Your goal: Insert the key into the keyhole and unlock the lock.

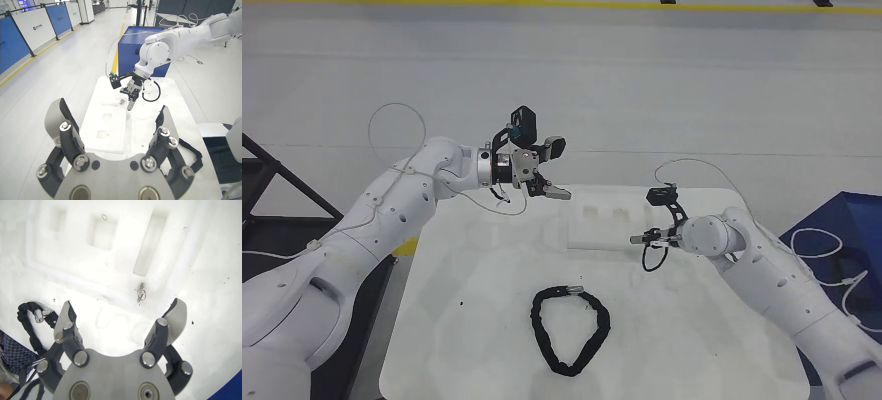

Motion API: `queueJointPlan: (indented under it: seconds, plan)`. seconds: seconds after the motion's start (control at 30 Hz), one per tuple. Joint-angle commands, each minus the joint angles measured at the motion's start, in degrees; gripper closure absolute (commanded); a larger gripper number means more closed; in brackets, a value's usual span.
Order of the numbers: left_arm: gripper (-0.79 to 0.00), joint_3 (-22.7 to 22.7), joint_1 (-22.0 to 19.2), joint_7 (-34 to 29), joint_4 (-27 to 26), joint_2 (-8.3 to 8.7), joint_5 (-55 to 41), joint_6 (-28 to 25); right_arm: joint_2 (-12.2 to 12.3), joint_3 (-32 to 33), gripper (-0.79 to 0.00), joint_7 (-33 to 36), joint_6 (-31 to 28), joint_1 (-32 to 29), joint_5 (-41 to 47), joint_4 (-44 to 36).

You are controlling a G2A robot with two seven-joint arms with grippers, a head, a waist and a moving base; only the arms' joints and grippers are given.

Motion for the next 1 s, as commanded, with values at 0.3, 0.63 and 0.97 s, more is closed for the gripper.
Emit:
queueJointPlan:
  seconds: [0.3, 0.63, 0.97]
  plan:
    - [-0.785, 0.0, 0.0, 0.0, 0.0, 0.0, 0.0, 0.0, -1.3, 0.5, -0.289, 0.8, 3.9, 0.7, -1.3, 2.0]
    - [-0.785, 0.0, 0.0, 0.0, 0.0, 0.0, 0.0, 0.0, -3.3, -0.6, -0.219, 0.5, 4.9, 2.0, -2.1, 6.7]
    - [-0.785, 0.0, 0.0, 0.0, 0.0, 0.0, 0.0, 0.0, -5.7, -1.8, -0.092, 0.5, 5.0, 3.5, -1.9, 11.6]
